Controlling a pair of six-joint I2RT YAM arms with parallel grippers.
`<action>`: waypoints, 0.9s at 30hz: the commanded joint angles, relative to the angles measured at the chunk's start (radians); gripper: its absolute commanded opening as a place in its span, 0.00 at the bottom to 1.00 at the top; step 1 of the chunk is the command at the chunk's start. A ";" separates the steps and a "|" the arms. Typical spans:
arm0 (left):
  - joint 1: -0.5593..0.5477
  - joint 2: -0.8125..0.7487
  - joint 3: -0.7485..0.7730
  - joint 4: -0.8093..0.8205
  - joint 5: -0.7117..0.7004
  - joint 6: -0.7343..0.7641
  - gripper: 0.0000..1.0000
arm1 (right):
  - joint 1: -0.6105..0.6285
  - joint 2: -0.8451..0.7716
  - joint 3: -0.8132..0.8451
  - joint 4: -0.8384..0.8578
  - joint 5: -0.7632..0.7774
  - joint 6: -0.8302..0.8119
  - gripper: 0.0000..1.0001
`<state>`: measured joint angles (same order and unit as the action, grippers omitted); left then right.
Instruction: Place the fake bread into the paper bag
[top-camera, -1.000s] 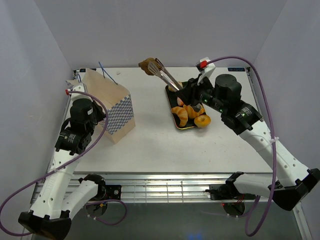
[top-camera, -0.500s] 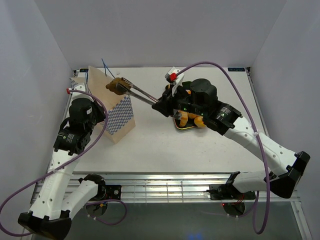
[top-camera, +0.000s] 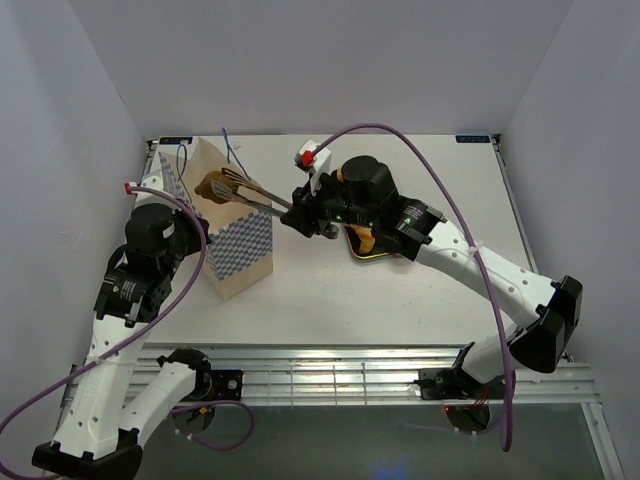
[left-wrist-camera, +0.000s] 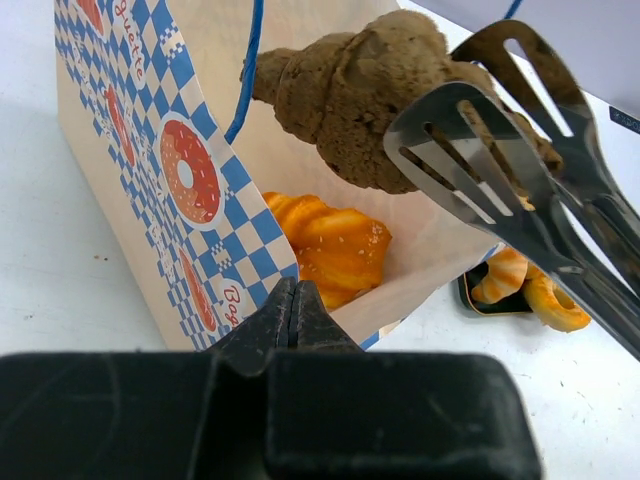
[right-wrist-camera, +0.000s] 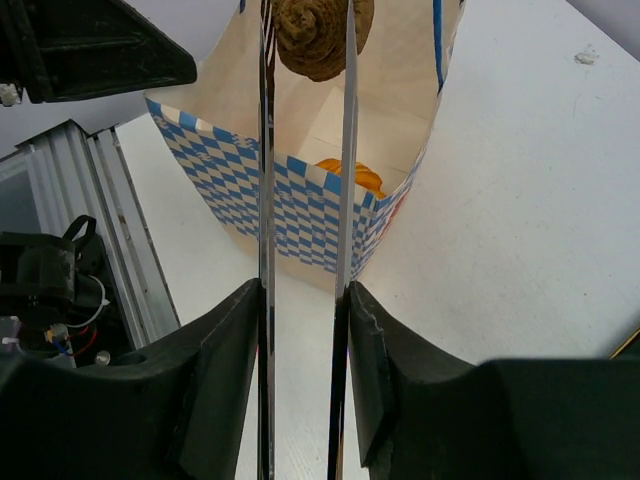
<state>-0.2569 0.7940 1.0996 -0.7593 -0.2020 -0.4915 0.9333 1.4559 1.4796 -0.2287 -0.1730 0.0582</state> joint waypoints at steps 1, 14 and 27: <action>0.004 -0.030 0.036 -0.024 0.016 -0.009 0.00 | 0.009 -0.003 0.059 0.054 0.047 -0.012 0.45; 0.004 -0.099 -0.032 -0.051 -0.016 -0.025 0.00 | 0.009 -0.060 0.045 0.042 0.041 0.003 0.50; 0.004 -0.128 -0.073 -0.063 -0.091 -0.009 0.00 | 0.007 -0.302 -0.073 0.066 0.225 0.035 0.51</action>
<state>-0.2569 0.6750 1.0397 -0.8158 -0.2630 -0.5091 0.9382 1.2057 1.4460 -0.2123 -0.0967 0.0845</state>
